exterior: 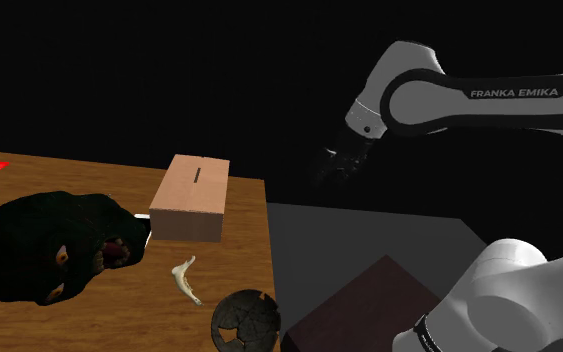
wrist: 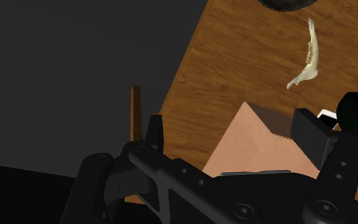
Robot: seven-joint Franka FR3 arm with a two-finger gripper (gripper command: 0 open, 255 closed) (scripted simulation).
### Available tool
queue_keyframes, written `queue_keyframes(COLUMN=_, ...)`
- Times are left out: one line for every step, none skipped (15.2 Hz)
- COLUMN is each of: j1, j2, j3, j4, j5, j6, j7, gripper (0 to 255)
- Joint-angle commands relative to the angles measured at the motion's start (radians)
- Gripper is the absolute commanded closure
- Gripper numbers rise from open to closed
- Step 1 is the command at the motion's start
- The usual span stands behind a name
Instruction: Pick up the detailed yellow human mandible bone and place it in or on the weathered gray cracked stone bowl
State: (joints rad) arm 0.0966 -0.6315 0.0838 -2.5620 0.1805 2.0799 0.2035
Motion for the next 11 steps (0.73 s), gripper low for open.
queue_keyframes(j1=0.017, j2=0.038, j3=0.024, j4=-0.023, j5=0.020, j6=0.070, j7=0.014, gripper=0)
queue_keyframes(j1=0.026, j2=0.063, j3=0.038, j4=-0.028, j5=0.029, j6=0.103, j7=0.022, gripper=0)
queue_keyframes(j1=0.035, j2=0.089, j3=0.052, j4=-0.031, j5=0.039, j6=0.137, j7=0.030, gripper=0)
queue_keyframes(j1=0.043, j2=0.117, j3=0.065, j4=-0.033, j5=0.047, j6=0.170, j7=0.038, gripper=0)
queue_keyframes(j1=0.052, j2=0.146, j3=0.079, j4=-0.034, j5=0.055, j6=0.203, j7=0.046, gripper=0)
queue_keyframes(j1=0.059, j2=0.176, j3=0.092, j4=-0.033, j5=0.062, j6=0.237, j7=0.054, gripper=0)
queue_keyframes(j1=0.067, j2=0.208, j3=0.105, j4=-0.031, j5=0.068, j6=0.270, j7=0.062, gripper=0)
queue_keyframes(j1=0.074, j2=0.240, j3=0.119, j4=-0.027, j5=0.074, j6=0.302, j7=0.071, gripper=0)
queue_keyframes(j1=0.080, j2=0.273, j3=0.132, j4=-0.022, j5=0.078, j6=0.334, j7=0.080, gripper=0)
queue_keyframes(j1=0.086, j2=0.307, j3=0.146, j4=-0.016, j5=0.081, j6=0.366, j7=0.090, gripper=0)
queue_keyframes(j1=0.092, j2=0.342, j3=0.159, j4=-0.008, j5=0.082, j6=0.397, j7=0.100, gripper=0)
